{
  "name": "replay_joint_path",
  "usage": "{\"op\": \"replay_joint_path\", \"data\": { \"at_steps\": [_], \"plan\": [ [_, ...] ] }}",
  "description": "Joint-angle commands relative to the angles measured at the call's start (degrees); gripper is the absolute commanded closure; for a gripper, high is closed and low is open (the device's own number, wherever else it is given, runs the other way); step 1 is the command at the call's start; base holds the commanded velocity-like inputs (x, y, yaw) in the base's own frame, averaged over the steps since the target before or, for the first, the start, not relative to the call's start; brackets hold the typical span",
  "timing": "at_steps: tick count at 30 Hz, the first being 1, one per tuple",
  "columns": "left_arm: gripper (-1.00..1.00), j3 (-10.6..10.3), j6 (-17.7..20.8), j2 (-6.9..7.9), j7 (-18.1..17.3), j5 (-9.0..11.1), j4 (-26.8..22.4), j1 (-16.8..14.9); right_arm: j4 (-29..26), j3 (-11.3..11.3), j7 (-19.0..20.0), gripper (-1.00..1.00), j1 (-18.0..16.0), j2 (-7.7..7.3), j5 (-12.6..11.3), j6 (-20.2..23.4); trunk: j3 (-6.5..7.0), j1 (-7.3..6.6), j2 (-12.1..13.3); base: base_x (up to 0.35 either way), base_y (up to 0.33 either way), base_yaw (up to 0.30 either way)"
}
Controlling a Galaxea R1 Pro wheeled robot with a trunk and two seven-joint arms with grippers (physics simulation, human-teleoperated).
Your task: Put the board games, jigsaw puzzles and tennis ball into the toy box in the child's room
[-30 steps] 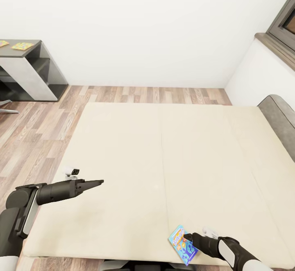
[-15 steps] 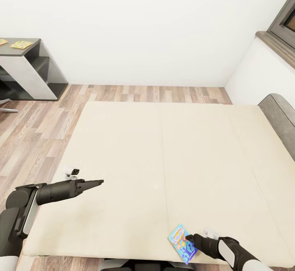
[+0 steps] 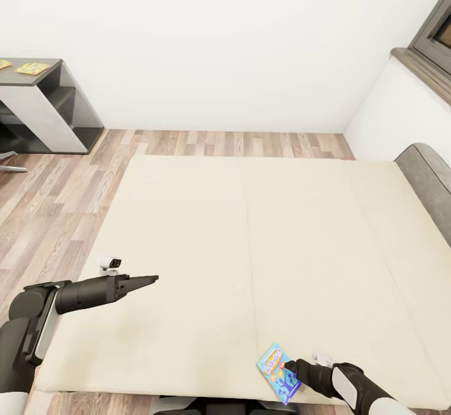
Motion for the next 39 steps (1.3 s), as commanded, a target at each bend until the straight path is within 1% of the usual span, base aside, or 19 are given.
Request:
{"op": "replay_joint_path", "data": {
  "at_steps": [1, 7, 24, 36, 39],
  "plan": [
    [-1.0, 0.0, 0.6, 0.01, -0.2, 0.0, 0.0, 0.0, -0.1, -0.3, 0.1, -1.0, 0.0, 0.02, 0.0, 0.4, -0.07, 0.03, -0.1, 0.0, 0.0, 0.0],
    [-1.0, 0.0, 0.6, 0.01, -0.2, 0.0, 0.0, 0.0, -0.1, -0.3, 0.2, -1.0, 0.0, 0.15, 0.0, 0.2, -0.16, 0.03, -0.1, 0.0, 0.0, 0.0],
    [-1.0, 0.0, 0.6, 0.01, -0.2, 0.0, 0.0, 0.0, -0.1, -0.3, 0.5, -1.0, 0.0, 0.19, 0.1, 0.0, -1.09, 0.03, -0.1, 0.0, 0.0, 0.0],
    [-1.0, 0.0, 0.6, 0.01, -0.2, 0.0, 0.0, 0.0, -0.3, -0.4, 0.5, -1.0, 0.0, 0.32, 0.1, -0.2, -1.21, 0.03, -0.1, 0.0, 0.0, 0.0],
    [-1.0, 0.0, 0.6, 0.01, -0.2, 0.0, 0.0, 0.0, -0.5, -0.4, 0.5, -1.0, 0.0, 0.59, 0.1, -0.2, -1.22, 0.03, -0.1, 0.0, 0.0, 0.0]
  ]
}}
